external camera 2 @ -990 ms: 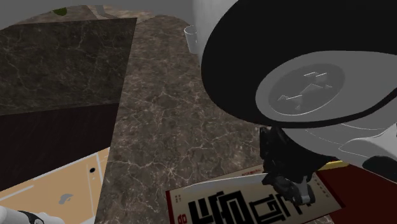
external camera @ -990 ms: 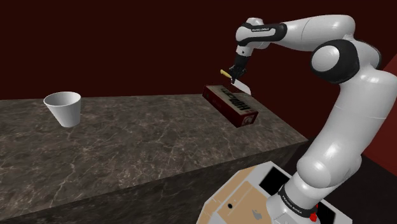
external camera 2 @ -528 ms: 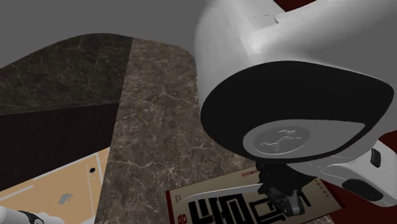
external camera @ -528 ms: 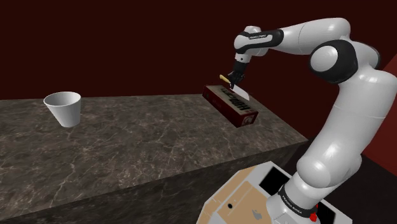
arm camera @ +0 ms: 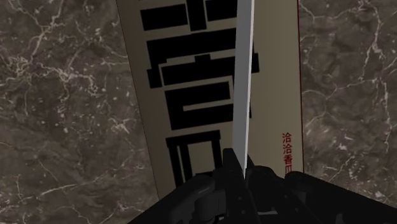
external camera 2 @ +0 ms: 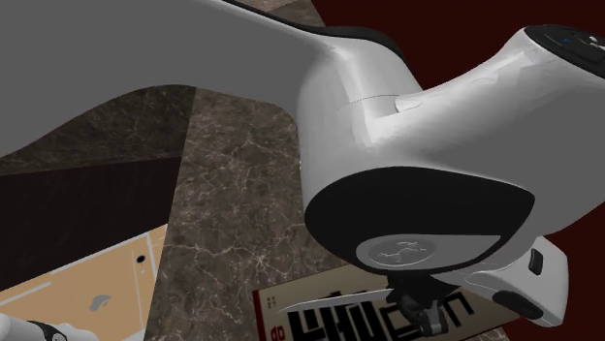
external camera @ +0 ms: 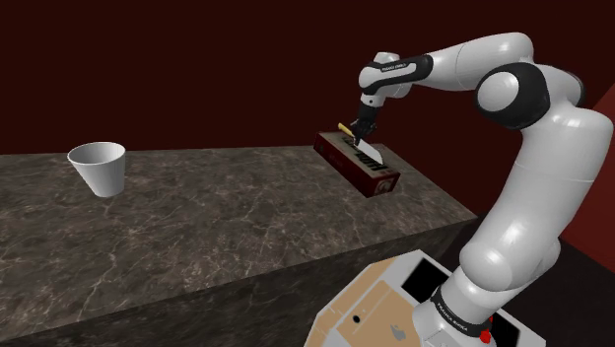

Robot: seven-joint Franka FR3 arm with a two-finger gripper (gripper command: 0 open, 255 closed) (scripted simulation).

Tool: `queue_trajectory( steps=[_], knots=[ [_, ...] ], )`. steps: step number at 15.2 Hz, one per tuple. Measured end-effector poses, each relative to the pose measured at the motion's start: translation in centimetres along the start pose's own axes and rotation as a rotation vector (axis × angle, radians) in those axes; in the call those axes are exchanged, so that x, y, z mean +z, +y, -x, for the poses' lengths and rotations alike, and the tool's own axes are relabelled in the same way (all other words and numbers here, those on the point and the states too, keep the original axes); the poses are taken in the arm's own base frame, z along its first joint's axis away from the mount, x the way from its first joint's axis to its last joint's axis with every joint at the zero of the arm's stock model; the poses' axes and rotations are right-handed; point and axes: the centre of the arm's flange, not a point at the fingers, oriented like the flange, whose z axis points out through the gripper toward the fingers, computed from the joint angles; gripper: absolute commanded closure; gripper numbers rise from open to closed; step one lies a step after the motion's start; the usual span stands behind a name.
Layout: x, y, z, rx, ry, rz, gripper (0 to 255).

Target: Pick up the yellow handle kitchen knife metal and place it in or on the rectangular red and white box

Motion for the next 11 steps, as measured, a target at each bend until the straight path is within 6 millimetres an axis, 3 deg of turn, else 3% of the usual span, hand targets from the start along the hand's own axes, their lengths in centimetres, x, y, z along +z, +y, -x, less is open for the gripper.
queue_trajectory(
  steps=[5, 6, 11],
  knots=[
    [0.13, 0.01, 0.03, 0.0, 0.0, 0.0, 255],
    [0.13, 0.01, 0.03, 0.0, 0.0, 0.0, 0],
    [0.13, 0.01, 0.03, 0.0, 0.0, 0.0, 0]
  ],
)
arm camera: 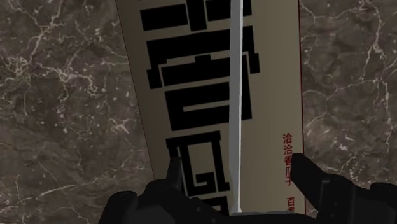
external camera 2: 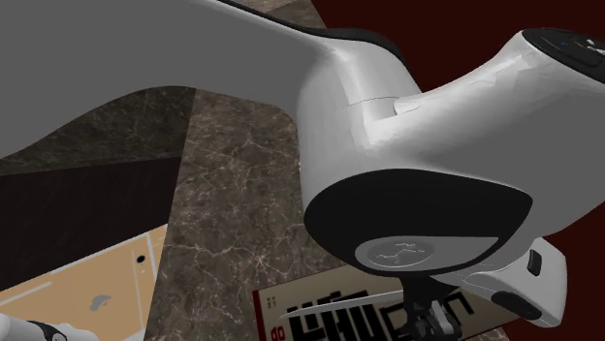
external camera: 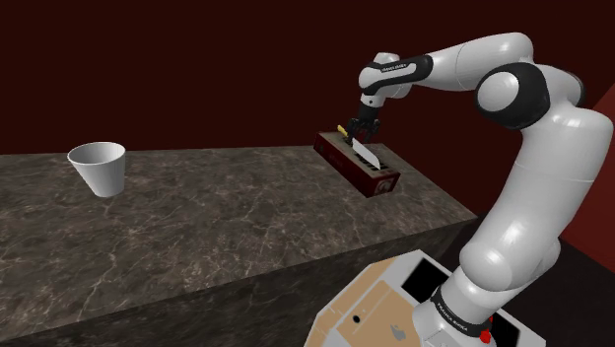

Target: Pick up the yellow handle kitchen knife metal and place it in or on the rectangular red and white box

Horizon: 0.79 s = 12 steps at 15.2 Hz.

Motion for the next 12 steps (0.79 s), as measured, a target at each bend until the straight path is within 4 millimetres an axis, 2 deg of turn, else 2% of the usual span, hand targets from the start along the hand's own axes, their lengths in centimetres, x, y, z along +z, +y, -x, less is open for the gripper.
queue_trajectory(
  steps=[2, 6, 12],
  knots=[
    [-0.6, 0.1, 0.0, 0.0, 0.0, 0.0, 0],
    [-4.5, 0.1, -0.2, 0.0, 0.002, 0.0, 0],
    [-5.0, 0.0, 0.0, 0.0, 0.0, 0.0, 0]
  ],
)
